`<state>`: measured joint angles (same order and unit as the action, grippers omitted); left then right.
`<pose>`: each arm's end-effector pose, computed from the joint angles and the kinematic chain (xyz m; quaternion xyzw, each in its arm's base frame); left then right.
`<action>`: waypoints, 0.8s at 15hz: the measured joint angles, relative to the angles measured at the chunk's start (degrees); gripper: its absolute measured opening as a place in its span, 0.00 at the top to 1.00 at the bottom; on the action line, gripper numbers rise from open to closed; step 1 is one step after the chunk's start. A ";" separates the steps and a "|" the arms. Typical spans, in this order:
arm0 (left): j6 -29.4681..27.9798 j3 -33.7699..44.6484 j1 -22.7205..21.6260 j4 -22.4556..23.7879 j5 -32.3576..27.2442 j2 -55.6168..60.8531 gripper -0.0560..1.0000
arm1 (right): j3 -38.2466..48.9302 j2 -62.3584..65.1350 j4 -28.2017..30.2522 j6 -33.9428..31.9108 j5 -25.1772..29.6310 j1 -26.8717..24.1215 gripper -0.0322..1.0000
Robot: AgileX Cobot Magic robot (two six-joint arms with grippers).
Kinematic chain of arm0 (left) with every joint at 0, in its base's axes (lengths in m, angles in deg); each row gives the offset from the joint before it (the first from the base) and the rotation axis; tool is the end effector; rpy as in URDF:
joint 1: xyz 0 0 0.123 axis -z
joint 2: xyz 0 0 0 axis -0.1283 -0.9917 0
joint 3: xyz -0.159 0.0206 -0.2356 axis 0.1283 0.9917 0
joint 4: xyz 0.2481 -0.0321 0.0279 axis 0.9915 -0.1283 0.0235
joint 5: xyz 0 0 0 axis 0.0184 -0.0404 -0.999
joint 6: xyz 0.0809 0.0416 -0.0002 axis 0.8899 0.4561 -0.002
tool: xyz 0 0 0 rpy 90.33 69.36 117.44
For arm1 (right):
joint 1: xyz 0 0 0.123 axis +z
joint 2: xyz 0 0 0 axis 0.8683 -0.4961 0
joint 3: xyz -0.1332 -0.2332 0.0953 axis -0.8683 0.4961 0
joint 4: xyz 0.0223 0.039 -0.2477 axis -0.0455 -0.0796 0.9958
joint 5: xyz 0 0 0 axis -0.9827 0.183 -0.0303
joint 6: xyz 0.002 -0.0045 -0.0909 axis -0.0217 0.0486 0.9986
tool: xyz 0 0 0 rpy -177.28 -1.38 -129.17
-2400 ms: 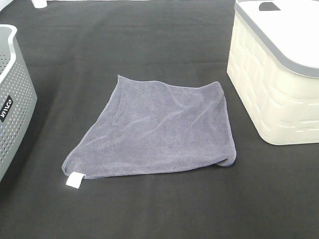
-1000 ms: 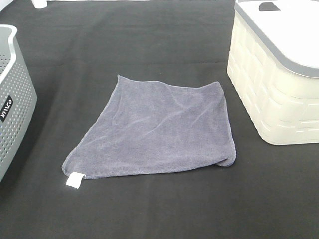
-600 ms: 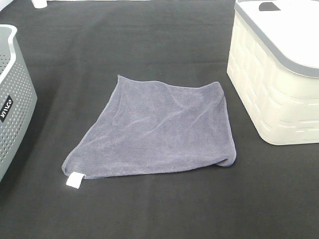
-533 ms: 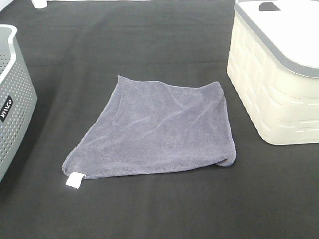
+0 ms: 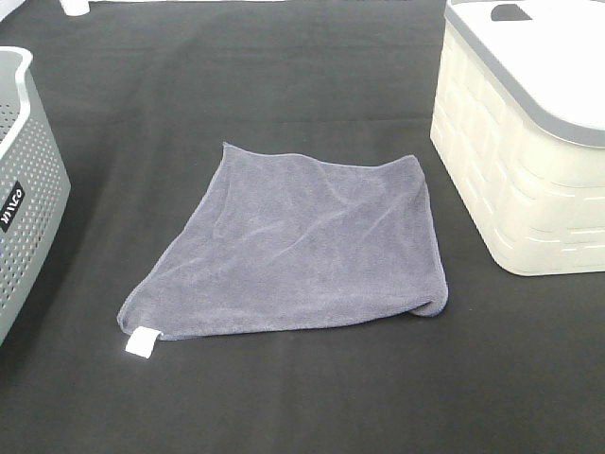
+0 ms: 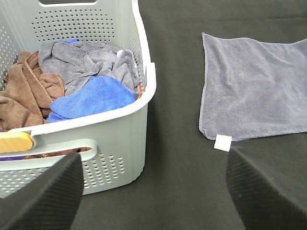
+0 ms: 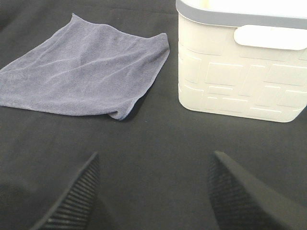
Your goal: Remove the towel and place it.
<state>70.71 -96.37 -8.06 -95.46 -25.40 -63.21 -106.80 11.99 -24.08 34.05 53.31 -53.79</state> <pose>-0.0066 -0.0105 0.2815 0.0262 0.8431 -0.0451 0.5352 -0.0066 0.0059 0.2783 -0.0905 0.8459 0.0464 0.5236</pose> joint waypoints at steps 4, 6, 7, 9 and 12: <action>0.06 0.00 0.00 0.00 0.00 0.00 0.23 | 0.00 0.00 0.00 0.00 0.00 0.00 0.34; 0.06 0.00 0.00 -0.06 0.00 0.00 0.23 | 0.00 0.00 0.00 0.00 0.00 0.00 0.34; 0.06 0.00 0.00 -0.06 0.00 0.00 0.23 | 0.00 0.00 0.00 0.00 0.00 0.00 0.34; 0.00 0.00 0.00 -0.06 0.00 0.00 0.23 | 0.00 0.00 0.00 0.00 0.00 0.00 0.34; 0.00 0.00 0.00 -0.11 0.00 0.00 0.23 | 0.00 0.00 0.00 0.00 0.00 0.00 0.34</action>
<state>70.71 -96.37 -8.06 -95.57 -25.40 -63.21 -106.80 11.99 -24.08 34.05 53.31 -53.79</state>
